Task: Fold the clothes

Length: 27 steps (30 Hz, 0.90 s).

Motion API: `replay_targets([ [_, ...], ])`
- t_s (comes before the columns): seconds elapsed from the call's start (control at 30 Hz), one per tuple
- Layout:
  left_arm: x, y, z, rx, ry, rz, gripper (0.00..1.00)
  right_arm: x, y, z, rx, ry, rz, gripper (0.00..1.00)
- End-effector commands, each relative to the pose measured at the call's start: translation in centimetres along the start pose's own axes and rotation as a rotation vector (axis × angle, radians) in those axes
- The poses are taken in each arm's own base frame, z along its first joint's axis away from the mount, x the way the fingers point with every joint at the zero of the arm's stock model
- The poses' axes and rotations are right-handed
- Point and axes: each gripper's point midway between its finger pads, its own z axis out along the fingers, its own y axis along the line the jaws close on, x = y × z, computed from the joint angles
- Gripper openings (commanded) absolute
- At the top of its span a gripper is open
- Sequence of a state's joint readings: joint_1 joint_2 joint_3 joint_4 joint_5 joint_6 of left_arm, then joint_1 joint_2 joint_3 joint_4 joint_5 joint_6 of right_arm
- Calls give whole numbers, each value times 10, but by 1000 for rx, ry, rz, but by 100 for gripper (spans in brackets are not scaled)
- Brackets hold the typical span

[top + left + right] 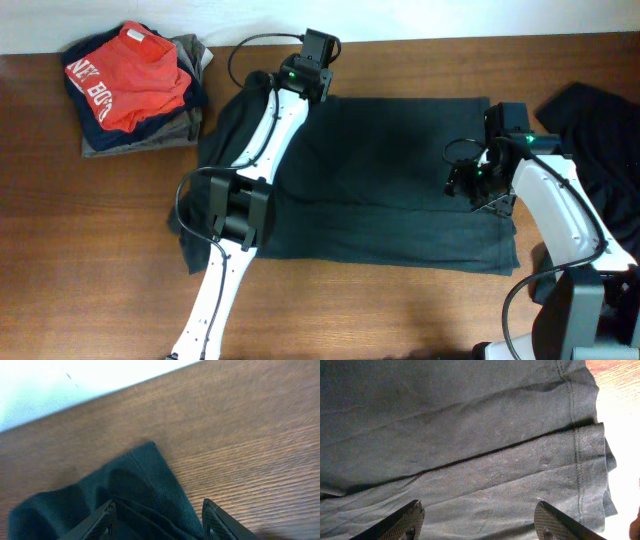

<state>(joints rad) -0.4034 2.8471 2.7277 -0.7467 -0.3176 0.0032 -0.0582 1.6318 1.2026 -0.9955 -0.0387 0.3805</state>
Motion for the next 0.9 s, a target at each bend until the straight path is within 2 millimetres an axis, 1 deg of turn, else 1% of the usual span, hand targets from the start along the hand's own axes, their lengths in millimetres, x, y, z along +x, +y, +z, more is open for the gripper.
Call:
replay_targets([
  [0.0,13,-6,16,10,15,-6,55,-6,3,-6,-9,-18,-9,75],
  [0.2,18,-8,22,6,23,-3,55,-6,2,-6,-8,-17,-9,75],
  [0.33,25,-8,28,5,36,-1,55,-13,3,-6,-7,-50,-9,76],
  [0.37,27,-8,29,4,40,0,54,-20,1,-7,7,-79,-8,76],
  [0.43,30,-4,32,-10,45,-2,49,-34,-1,-8,22,-140,-4,79],
  [0.5,30,0,33,-32,47,-3,34,-51,1,-12,2,-204,6,79],
  [0.53,30,5,33,-42,47,-7,21,-63,3,-16,-14,-251,13,79],
  [0.57,30,9,34,-56,47,-15,13,-72,4,-18,-25,-283,19,79],
  [0.6,30,12,35,-62,46,-20,9,-81,4,-21,-36,-319,26,79],
  [0.8,34,28,38,-75,62,-35,9,-135,-3,-41,-88,-527,72,80],
  [0.87,36,30,39,-77,67,-36,8,-154,-4,-41,-93,-589,52,80],
])
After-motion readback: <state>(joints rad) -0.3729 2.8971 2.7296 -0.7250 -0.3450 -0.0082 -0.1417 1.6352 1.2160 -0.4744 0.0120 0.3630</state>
